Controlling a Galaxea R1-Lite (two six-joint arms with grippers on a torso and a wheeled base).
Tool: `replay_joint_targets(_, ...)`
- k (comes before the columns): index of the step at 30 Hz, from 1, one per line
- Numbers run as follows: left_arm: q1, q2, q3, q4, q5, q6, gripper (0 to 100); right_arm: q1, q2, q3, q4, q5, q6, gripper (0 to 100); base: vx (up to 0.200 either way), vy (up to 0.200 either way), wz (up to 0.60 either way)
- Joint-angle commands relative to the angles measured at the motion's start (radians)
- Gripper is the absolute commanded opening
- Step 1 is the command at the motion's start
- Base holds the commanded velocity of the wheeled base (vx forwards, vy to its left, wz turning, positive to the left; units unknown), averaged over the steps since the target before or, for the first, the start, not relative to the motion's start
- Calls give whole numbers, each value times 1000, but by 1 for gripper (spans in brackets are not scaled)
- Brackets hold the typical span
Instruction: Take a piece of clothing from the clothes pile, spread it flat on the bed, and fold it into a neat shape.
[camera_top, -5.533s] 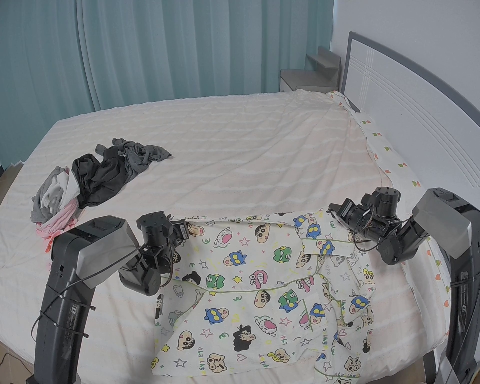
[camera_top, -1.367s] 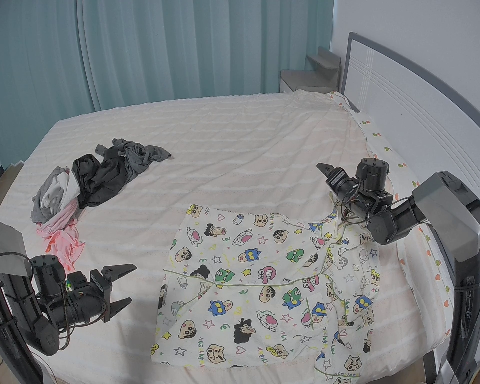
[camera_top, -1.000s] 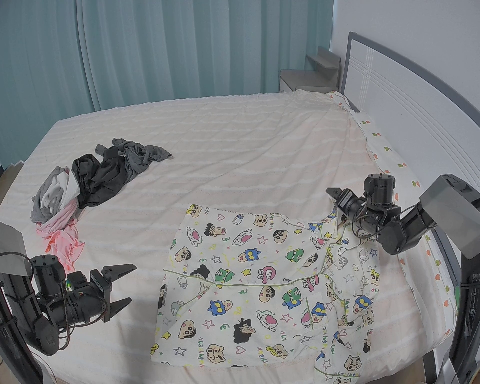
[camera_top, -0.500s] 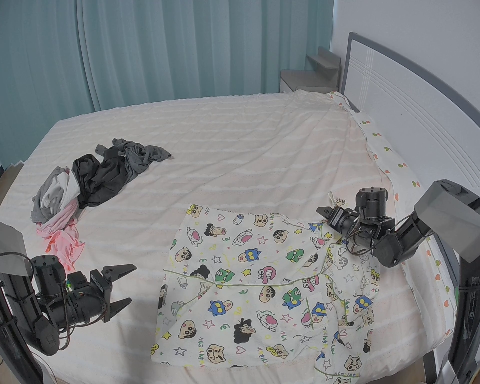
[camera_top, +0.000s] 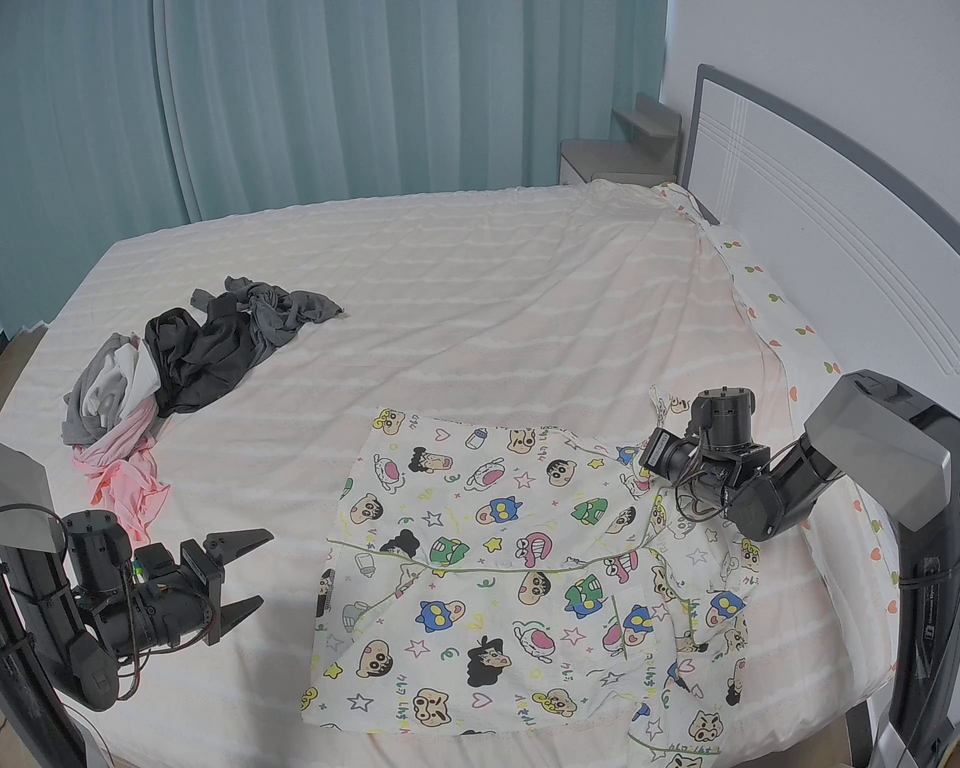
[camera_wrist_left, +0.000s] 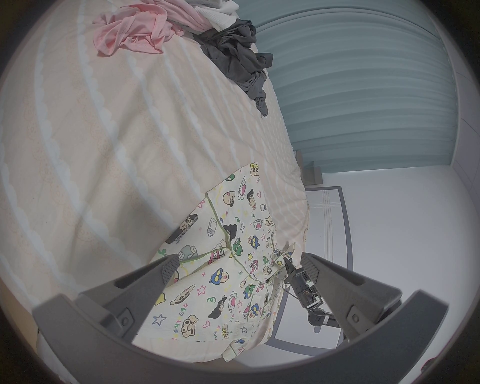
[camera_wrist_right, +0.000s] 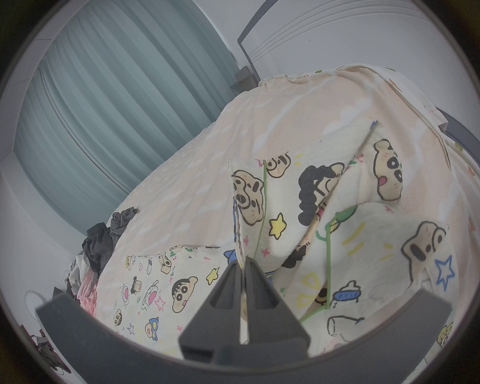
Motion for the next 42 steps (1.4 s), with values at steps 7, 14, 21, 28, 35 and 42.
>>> replay_joint_targets(7, 0, 2, 16, -18, 0, 0, 100, -7, -24, -199, 45, -5, 2, 0, 0, 0, 0)
replay_joint_targets(14, 0, 13, 16, -18, 0, 0, 100, -5, 47, -378, 124, -8, 3, 0, 0, 0, 0)
replay_joint_targets(21, 0, 14, 15, -18, 0, 0, 100, -1, 140, -543, 128, -10, 0, 0, 0, 0, 0)
replay_joint_targets(28, 0, 22, 15, -18, 0, 0, 100, -7, 182, -625, 156, -11, -29, 100, 0, 0, 0)
replay_joint_targets(35, 0, 22, 15, -18, 0, 0, 100, -20, 183, -690, 154, -28, -34, 100, 0, 0, 0)
replay_joint_targets(42, 0, 22, 15, -18, 0, 0, 100, -59, 137, -644, 160, -30, -37, 100, 0, 0, 0)
